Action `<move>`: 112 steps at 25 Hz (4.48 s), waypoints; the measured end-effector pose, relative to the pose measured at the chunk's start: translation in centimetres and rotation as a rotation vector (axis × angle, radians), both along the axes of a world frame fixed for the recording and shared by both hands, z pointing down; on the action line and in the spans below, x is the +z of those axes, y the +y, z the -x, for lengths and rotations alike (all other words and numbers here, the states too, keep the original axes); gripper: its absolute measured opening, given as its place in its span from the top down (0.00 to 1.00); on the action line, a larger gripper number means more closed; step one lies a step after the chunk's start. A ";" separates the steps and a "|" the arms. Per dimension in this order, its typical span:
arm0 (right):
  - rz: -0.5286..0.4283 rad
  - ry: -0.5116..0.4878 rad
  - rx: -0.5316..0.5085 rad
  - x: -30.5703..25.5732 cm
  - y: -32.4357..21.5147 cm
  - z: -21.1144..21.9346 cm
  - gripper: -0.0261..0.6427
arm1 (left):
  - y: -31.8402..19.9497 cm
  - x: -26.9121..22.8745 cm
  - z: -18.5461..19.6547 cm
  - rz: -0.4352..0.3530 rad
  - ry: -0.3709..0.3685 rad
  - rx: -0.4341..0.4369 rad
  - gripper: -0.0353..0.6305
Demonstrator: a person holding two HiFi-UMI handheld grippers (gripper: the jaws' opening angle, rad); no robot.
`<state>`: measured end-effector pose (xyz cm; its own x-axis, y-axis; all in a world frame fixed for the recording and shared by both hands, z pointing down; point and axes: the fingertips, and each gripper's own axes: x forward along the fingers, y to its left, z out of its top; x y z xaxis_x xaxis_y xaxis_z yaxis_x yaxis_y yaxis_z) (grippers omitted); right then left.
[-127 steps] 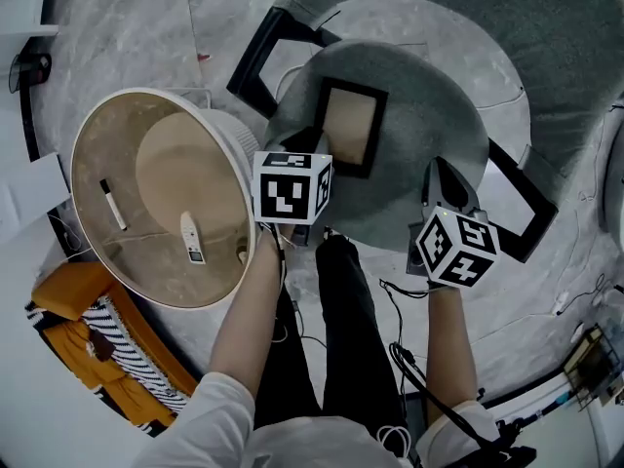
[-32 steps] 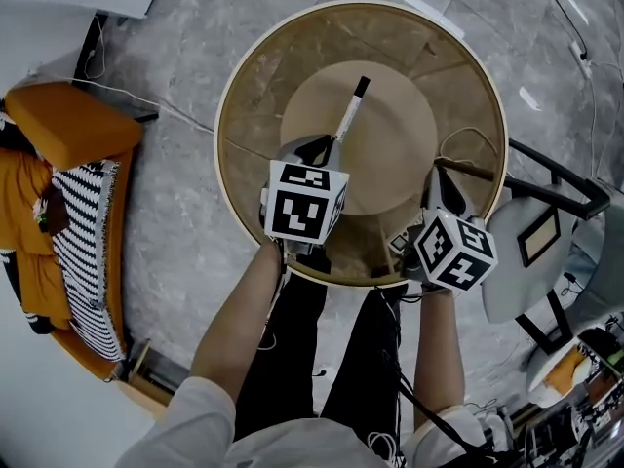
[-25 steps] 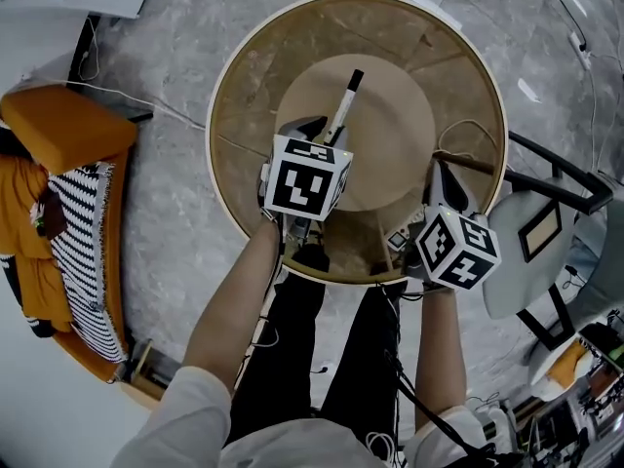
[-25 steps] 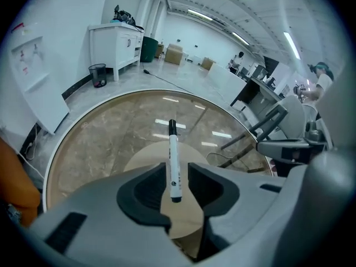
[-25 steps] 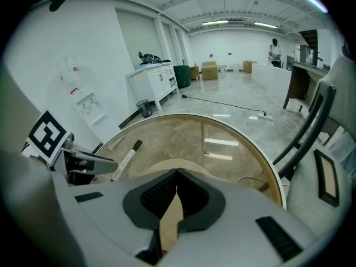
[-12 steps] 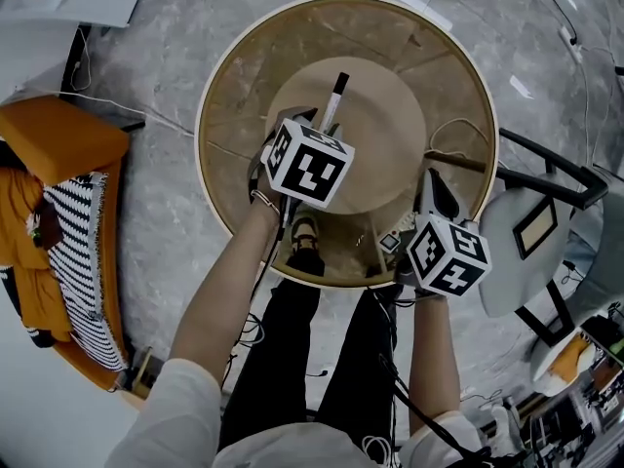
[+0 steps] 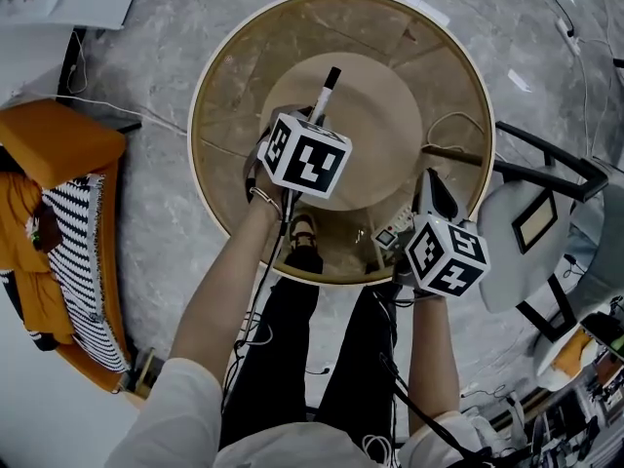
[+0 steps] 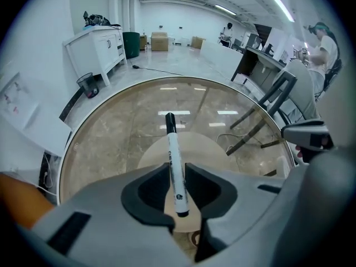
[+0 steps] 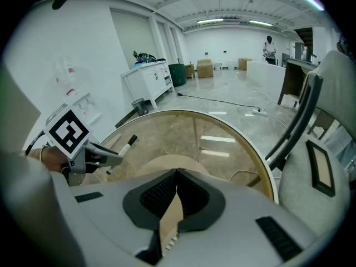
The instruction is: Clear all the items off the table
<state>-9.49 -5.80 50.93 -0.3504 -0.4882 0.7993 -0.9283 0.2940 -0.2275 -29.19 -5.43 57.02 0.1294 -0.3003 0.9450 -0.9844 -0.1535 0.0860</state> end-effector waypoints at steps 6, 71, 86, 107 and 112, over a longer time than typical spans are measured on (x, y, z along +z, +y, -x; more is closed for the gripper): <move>-0.007 -0.007 0.013 -0.3 -0.2 -0.6 0.93 | 0.0 -0.1 0.3 -0.005 -0.002 -0.028 0.82; -0.013 -0.015 0.680 -2.3 15.6 -45.5 0.93 | 5.4 -5.6 -48.4 -0.079 0.115 0.523 0.84; 0.037 -0.025 0.806 0.8 20.0 -54.7 0.93 | 9.2 -1.4 -61.8 -0.009 0.120 0.720 0.84; 0.063 -0.031 0.757 3.1 18.9 -56.2 0.93 | 9.1 2.0 -63.5 0.057 0.138 0.687 0.80; 0.060 -0.027 0.755 2.7 18.6 -55.6 0.93 | 9.5 1.3 -63.6 0.064 0.187 0.678 0.70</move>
<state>46.10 12.78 53.60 0.0420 -0.5592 0.8280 -0.8665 -0.4330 -0.2485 34.45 4.06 58.32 0.4302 -0.0406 0.9018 -0.6415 -0.7166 0.2738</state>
